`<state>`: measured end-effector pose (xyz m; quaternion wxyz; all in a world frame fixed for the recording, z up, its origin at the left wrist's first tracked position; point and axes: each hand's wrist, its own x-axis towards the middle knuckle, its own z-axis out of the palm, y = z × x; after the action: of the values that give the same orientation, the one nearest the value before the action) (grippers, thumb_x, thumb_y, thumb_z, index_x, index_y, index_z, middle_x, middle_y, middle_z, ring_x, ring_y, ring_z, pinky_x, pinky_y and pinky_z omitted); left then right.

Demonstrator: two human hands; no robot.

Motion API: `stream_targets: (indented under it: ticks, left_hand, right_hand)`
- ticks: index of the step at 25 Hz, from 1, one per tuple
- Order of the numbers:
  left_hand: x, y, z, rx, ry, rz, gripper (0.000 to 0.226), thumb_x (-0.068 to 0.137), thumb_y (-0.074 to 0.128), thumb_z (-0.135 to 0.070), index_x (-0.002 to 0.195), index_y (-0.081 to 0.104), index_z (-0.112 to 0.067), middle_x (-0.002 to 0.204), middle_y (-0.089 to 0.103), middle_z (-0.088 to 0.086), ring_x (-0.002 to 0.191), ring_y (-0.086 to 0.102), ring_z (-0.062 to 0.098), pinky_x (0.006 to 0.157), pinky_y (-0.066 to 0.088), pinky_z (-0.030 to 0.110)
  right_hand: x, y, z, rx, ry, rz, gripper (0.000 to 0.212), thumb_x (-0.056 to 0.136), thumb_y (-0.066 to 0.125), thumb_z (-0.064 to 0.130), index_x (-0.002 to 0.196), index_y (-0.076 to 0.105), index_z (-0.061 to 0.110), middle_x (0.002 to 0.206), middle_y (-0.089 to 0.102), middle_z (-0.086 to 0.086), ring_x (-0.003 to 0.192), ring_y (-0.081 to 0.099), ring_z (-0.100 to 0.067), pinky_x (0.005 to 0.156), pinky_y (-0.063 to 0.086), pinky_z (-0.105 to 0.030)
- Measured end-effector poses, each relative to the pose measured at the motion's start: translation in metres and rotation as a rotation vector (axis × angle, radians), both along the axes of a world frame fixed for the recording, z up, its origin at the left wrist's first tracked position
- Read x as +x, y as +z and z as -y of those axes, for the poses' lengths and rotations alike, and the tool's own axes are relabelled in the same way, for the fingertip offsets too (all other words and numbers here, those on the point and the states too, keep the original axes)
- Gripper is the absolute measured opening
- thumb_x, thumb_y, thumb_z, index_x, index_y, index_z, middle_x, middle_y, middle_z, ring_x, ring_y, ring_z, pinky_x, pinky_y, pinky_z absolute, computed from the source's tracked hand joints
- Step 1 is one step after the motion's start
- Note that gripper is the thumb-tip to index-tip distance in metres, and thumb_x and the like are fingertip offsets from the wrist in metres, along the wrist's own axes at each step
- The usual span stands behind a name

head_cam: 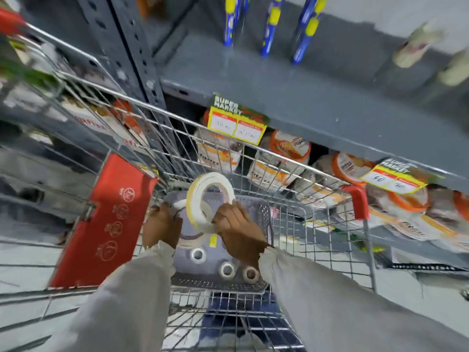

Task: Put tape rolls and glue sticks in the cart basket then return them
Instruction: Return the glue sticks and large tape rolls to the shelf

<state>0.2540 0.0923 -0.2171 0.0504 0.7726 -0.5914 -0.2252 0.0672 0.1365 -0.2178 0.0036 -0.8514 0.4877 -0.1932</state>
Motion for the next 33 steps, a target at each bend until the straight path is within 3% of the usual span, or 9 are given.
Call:
stream_targets:
  ticks: [4, 7, 10, 14, 17, 23, 26, 29, 33]
  left_hand:
    - [-0.003, 0.058, -0.007, -0.242, -0.273, 0.056, 0.049, 0.071, 0.034, -0.030, 0.102, 0.060, -0.002, 0.098, 0.061, 0.027, 0.085, 0.059, 0.044, 0.071, 0.050, 0.045]
    - [-0.017, 0.097, -0.001, -0.302, -0.450, 0.036, 0.052, 0.074, 0.033, -0.037, 0.106, 0.059, -0.007, 0.100, 0.061, 0.024, 0.084, 0.061, 0.042, 0.069, 0.050, 0.043]
    - [-0.053, 0.134, 0.012, -0.430, -0.691, 0.047, 0.047, 0.078, 0.033, -0.037, 0.109, 0.060, -0.015, 0.103, 0.067, 0.014, 0.082, 0.067, 0.036, 0.064, 0.055, 0.042]
    - [-0.133, 0.179, 0.031, -0.633, -0.941, 0.079, 0.036, 0.078, 0.043, -0.032, 0.098, 0.067, -0.016, 0.095, 0.071, 0.006, 0.078, 0.068, 0.025, 0.065, 0.054, 0.028]
    - [-0.198, 0.200, 0.041, -0.739, -1.043, -0.002, 0.034, 0.080, 0.045, -0.030, 0.102, 0.066, -0.015, 0.100, 0.069, 0.005, 0.086, 0.067, 0.025, 0.080, 0.045, 0.029]
    - [-0.331, 0.236, 0.043, -0.765, -1.093, -0.122, 0.039, 0.081, 0.043, -0.033, 0.105, 0.066, -0.012, 0.098, 0.071, 0.008, 0.084, 0.069, 0.026, 0.072, 0.055, 0.031]
    - [-0.383, 0.244, 0.042, -0.782, -1.068, -0.174, 0.041, 0.082, 0.042, -0.035, 0.105, 0.066, -0.011, 0.101, 0.071, 0.007, 0.087, 0.068, 0.027, 0.073, 0.055, 0.031]
    - [-0.420, 0.245, 0.045, -0.715, -0.871, -0.305, 0.033, 0.085, 0.054, -0.030, 0.110, 0.065, -0.011, 0.107, 0.068, 0.011, 0.093, 0.064, 0.033, 0.079, 0.051, 0.036]
    - [-0.451, 0.241, 0.052, -0.654, -0.629, -0.385, 0.030, 0.085, 0.060, -0.021, 0.114, 0.063, -0.015, 0.108, 0.067, 0.013, 0.100, 0.058, 0.035, 0.085, 0.046, 0.038]
  right_hand:
    - [-0.005, 0.057, 0.018, -0.252, -0.041, 0.050, 0.014, 0.087, 0.050, 0.002, 0.100, 0.054, -0.003, 0.095, 0.065, -0.024, 0.100, 0.055, -0.037, 0.103, 0.033, -0.060]
    - [-0.024, 0.103, 0.027, -0.375, -0.187, 0.074, 0.037, 0.098, 0.025, 0.009, 0.097, 0.059, -0.006, 0.093, 0.065, -0.025, 0.095, 0.057, -0.037, 0.101, 0.034, -0.062]
    - [-0.062, 0.135, 0.031, -0.451, -0.313, 0.088, 0.038, 0.099, 0.014, 0.017, 0.100, 0.048, 0.001, 0.091, 0.065, -0.023, 0.095, 0.047, -0.033, 0.099, 0.036, -0.064]
    - [-0.139, 0.154, 0.023, -0.469, -0.505, 0.006, 0.017, 0.094, 0.034, 0.017, 0.103, 0.043, 0.006, 0.102, 0.052, -0.016, 0.098, 0.042, -0.033, 0.105, 0.023, -0.060]
    - [-0.200, 0.163, 0.009, -0.481, -0.664, 0.016, 0.030, 0.082, 0.058, 0.016, 0.107, 0.042, 0.008, 0.104, 0.042, -0.010, 0.098, 0.041, -0.032, 0.104, 0.021, -0.059]
    - [-0.335, 0.192, -0.016, -0.388, -0.922, -0.080, 0.040, 0.076, 0.066, 0.008, 0.110, 0.045, 0.013, 0.101, 0.060, -0.011, 0.098, 0.041, -0.028, 0.100, 0.018, -0.058]
    - [-0.393, 0.204, -0.015, -0.366, -0.992, -0.077, 0.037, 0.077, 0.061, 0.015, 0.112, 0.052, 0.013, 0.102, 0.062, -0.012, 0.098, 0.041, -0.030, 0.097, 0.031, -0.062]
    - [-0.444, 0.212, -0.008, -0.299, -1.069, -0.020, 0.043, 0.068, 0.070, 0.016, 0.109, 0.062, 0.011, 0.097, 0.064, -0.017, 0.091, 0.053, -0.038, 0.088, 0.042, -0.060]
    - [-0.485, 0.210, 0.007, -0.165, -0.985, 0.025, 0.043, 0.067, 0.062, 0.022, 0.108, 0.067, 0.013, 0.097, 0.064, -0.021, 0.090, 0.058, -0.048, 0.088, 0.041, -0.061]
